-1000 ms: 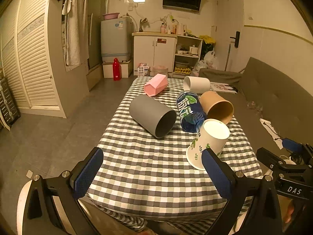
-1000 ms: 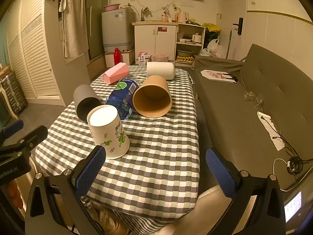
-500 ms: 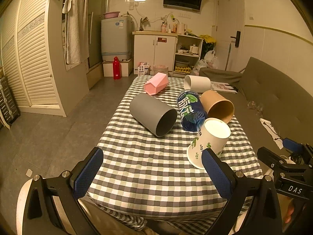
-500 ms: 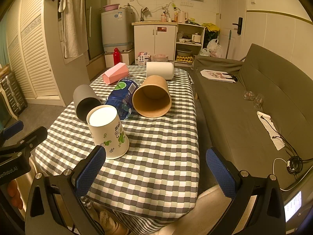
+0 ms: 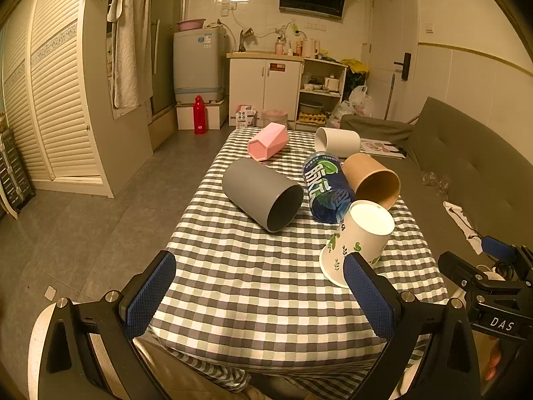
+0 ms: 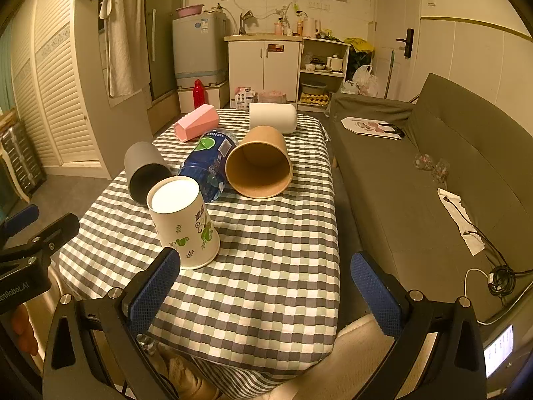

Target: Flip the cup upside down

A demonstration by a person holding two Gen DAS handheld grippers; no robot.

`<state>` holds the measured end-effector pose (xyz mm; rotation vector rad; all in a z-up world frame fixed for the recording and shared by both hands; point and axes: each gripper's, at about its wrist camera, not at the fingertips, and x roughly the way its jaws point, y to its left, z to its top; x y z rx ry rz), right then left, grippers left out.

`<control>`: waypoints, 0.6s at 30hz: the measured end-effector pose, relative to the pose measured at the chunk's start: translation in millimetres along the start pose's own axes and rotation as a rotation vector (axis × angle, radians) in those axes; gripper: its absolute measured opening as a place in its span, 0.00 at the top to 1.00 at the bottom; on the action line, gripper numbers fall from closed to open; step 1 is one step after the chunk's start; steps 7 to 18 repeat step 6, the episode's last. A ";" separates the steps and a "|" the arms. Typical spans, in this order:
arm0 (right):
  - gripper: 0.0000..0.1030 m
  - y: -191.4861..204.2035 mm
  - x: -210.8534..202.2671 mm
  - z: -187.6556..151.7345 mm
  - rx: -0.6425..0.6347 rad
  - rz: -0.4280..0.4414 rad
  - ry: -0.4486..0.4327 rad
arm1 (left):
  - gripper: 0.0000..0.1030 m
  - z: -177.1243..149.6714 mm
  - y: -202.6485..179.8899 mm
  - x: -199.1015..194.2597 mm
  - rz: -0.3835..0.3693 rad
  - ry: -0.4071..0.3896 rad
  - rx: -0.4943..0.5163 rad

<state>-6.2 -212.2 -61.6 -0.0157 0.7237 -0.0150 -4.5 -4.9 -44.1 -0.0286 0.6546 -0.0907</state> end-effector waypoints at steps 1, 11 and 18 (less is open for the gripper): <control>0.00 0.1 0.0 0.0 0.000 -0.001 0.000 | 0.00 -0.1 -0.1 -0.1 0.000 -0.001 0.001; 0.00 0.4 0.1 -0.5 -0.001 -0.001 0.001 | 0.00 0.1 0.8 0.6 -0.004 -0.008 -0.002; 0.00 0.4 0.1 -0.5 -0.001 -0.001 0.001 | 0.00 0.1 0.8 0.6 -0.004 -0.008 -0.002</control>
